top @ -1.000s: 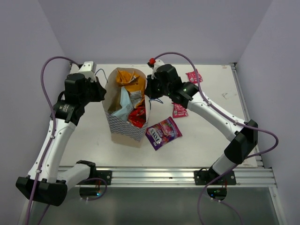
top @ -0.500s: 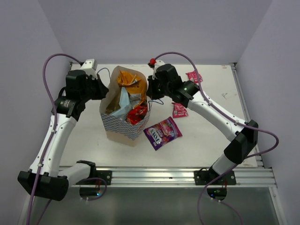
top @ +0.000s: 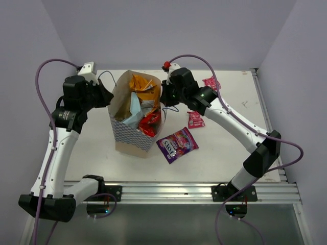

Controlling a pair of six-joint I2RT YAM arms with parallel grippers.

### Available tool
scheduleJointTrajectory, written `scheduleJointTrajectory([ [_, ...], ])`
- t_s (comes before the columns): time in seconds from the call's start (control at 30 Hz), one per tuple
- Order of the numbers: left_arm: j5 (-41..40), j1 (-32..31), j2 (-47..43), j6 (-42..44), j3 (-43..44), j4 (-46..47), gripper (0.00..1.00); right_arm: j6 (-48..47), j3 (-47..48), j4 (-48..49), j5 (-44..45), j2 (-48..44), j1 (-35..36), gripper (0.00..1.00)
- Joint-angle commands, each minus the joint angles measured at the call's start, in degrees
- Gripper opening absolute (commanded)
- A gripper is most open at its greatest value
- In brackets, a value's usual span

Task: Place the snacks into the paper bag
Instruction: Adjust the paper bag at the center of the board, then adjust the snack in the paper bag.

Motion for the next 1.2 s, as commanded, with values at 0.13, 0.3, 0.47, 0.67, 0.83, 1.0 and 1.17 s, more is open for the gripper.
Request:
scheduleJointTrajectory([
  [0.13, 5.8, 1.4, 5.6, -0.6, -7.1, 8.1, 0.0, -0.2, 5.4, 1.7, 0.0, 3.0, -0.3, 0.0],
  [0.3, 1.6, 1.4, 4.7, 0.5, -5.2, 7.6, 0.0, -4.3, 6.9, 2.7, -0.5, -0.6, -0.3, 0.31],
  [0.47, 1.5, 1.4, 3.3, 0.5, -5.1, 8.3, 0.05, -10.9, 9.0, 4.1, -1.3, -4.8, 1.1, 0.53],
  [0.67, 1.2, 1.4, 2.0, 1.1, -4.1, 8.2, 0.02, -16.2, 11.3, 9.7, -4.3, -4.9, 4.1, 0.59],
  [0.83, 0.9, 1.4, 1.7, 1.2, -4.0, 8.1, 0.0, -19.8, 17.9, 10.9, -4.5, 3.0, 5.6, 0.59],
  [1.0, 1.0, 1.4, 1.2, 1.3, -4.5, 8.2, 0.0, -22.1, 23.2, 11.6, -4.1, 10.2, 6.3, 0.59],
  [1.17, 0.8, 1.4, 0.9, 1.5, -4.7, 8.6, 0.0, -22.1, 25.1, 10.1, -2.1, 16.4, 6.4, 0.56],
])
